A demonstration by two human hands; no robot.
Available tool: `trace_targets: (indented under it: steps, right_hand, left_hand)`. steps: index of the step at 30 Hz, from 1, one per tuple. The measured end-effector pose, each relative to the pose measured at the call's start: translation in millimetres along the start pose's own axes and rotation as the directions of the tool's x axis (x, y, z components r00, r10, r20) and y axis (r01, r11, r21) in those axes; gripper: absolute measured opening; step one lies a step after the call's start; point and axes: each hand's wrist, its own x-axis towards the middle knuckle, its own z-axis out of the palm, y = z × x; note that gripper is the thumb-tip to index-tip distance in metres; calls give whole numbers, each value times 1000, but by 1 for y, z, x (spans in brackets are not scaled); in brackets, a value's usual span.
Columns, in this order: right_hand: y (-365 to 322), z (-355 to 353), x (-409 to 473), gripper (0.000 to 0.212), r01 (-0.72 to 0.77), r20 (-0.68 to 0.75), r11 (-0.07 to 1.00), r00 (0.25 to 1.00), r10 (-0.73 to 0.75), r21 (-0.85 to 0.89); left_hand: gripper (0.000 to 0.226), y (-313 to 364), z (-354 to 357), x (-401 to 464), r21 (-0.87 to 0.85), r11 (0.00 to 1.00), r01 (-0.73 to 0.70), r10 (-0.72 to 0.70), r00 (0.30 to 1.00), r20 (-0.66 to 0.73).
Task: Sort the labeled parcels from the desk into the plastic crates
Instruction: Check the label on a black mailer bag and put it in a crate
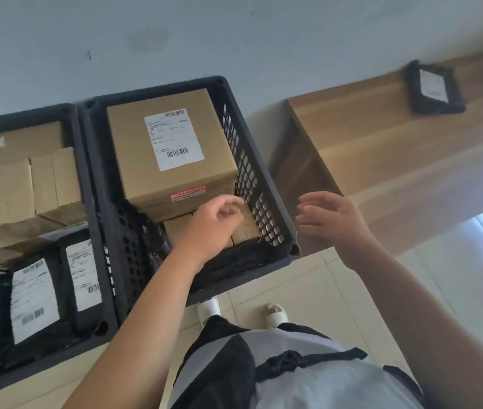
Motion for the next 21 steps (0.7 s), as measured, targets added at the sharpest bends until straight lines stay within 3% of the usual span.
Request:
trace_targets:
  steps: [5,10,15,21]
  right_hand:
    - [4,-40,-16,18,67,-35,990,997,-63,120]
    - [29,-125,-37,16,129,-92,962,990,-109,241]
    - [57,-235,-52,15,198,-247,918,962,-115,342]
    - [97,-343,-65,14,243,-362,884,928,-91,400]
  left_hand:
    - [21,48,39,-12,26,992,-120,120,993,1]
    - [21,95,118,-15,-3,973,-231,229,968,-107]
    - [26,154,223,-19,-12,951,-307,308,951,17]
    - [23,179,355,-25,-38,960,-279,281,949,146]
